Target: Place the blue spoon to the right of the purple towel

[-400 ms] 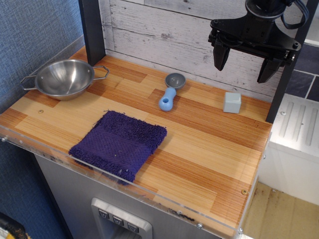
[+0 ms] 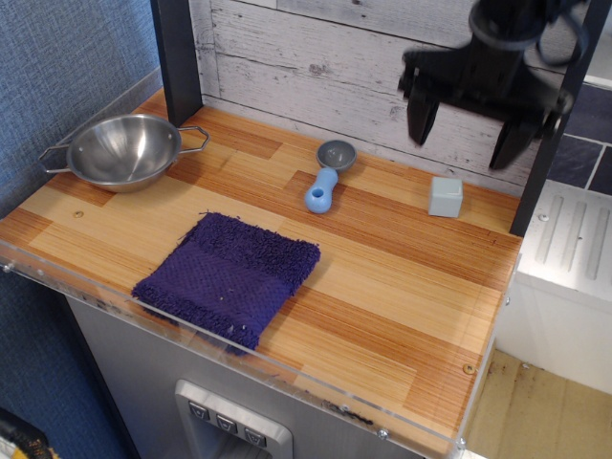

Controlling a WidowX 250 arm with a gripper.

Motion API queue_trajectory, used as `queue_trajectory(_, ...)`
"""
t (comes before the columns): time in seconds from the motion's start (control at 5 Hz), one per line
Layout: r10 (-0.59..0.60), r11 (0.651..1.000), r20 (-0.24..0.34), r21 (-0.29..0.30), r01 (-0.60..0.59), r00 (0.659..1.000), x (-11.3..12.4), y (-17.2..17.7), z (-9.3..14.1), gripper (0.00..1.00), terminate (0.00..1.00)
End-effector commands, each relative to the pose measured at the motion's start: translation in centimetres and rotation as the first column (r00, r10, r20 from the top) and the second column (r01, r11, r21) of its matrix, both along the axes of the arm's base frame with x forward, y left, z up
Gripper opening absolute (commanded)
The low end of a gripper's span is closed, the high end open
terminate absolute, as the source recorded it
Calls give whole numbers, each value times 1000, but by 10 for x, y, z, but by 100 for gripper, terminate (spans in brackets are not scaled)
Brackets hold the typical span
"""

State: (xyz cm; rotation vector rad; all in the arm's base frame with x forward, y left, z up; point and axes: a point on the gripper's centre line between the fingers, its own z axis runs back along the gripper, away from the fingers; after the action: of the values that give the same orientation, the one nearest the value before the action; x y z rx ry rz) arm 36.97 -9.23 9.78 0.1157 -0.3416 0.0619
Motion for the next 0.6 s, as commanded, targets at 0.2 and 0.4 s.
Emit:
queue_trajectory(0.2, 94, 995, 35, 28, -95, 995, 11, 65, -16, 100, 0)
queue_trajectory(0.4, 108, 994, -4, -9, -108, 994, 16, 83, -28, 100, 0)
